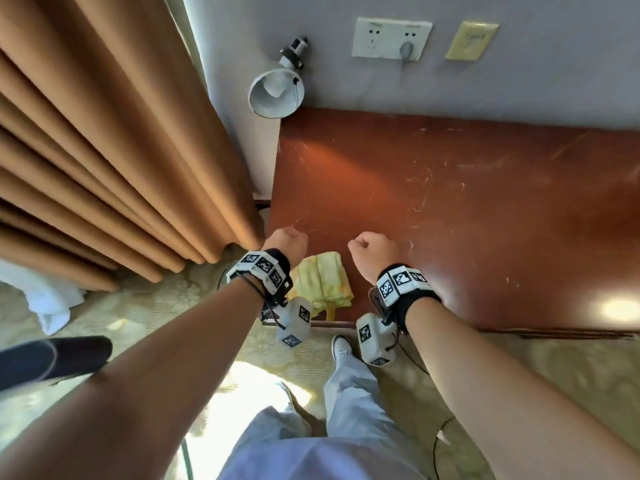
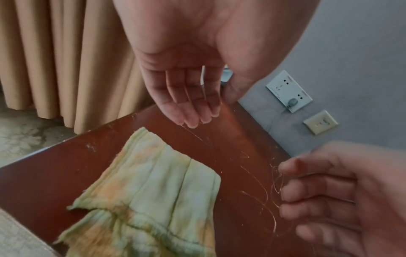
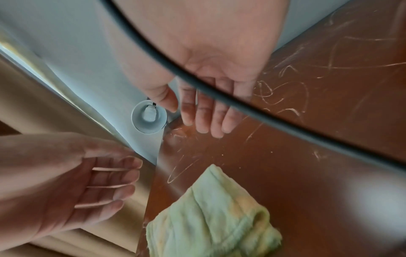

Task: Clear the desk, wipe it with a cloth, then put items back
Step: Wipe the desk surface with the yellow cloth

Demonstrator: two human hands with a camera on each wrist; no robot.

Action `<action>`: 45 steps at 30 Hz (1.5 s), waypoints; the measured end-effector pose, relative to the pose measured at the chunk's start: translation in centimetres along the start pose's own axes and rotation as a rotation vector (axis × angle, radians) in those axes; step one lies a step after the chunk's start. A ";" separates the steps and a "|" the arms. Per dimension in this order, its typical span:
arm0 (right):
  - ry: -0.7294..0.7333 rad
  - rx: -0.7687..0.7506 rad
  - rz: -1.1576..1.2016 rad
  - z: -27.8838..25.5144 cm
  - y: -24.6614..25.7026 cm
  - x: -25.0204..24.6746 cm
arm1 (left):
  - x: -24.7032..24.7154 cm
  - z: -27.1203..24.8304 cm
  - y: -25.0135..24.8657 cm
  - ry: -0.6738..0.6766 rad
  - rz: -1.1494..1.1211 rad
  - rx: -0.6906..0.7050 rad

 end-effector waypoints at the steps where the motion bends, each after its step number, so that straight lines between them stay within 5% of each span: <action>1: -0.044 -0.007 0.018 -0.4 -0.3 0.3 | 0.1 0.1 0.2 0.007 0.010 0.011; 14: -0.190 -0.141 -0.135 0.3 1.3 8.5 | -2.0 0.8 4.0 -0.015 0.117 -0.076; 18: -0.068 -0.233 -0.251 1.1 2.2 12.1 | -2.1 1.2 6.4 -0.072 0.169 -0.114; 23: 0.064 -0.171 -0.450 1.9 1.2 17.2 | -0.9 2.5 8.3 0.027 0.196 -0.113; 28: -0.073 -0.196 -0.497 2.0 0.6 18.0 | -0.6 3.2 8.5 0.025 0.234 -0.088; 45: -0.049 -0.132 -0.533 5.7 2.1 17.4 | -1.5 4.0 10.7 -0.005 0.224 0.026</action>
Point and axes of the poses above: each hand's wrist, its own z-axis towards the middle knuckle, its own x-axis out of the palm, y = z × x, the point moved 5 cm from there along z, towards the middle knuckle, and after that the axes turned 7 degrees about y, right-handed, at the moved point
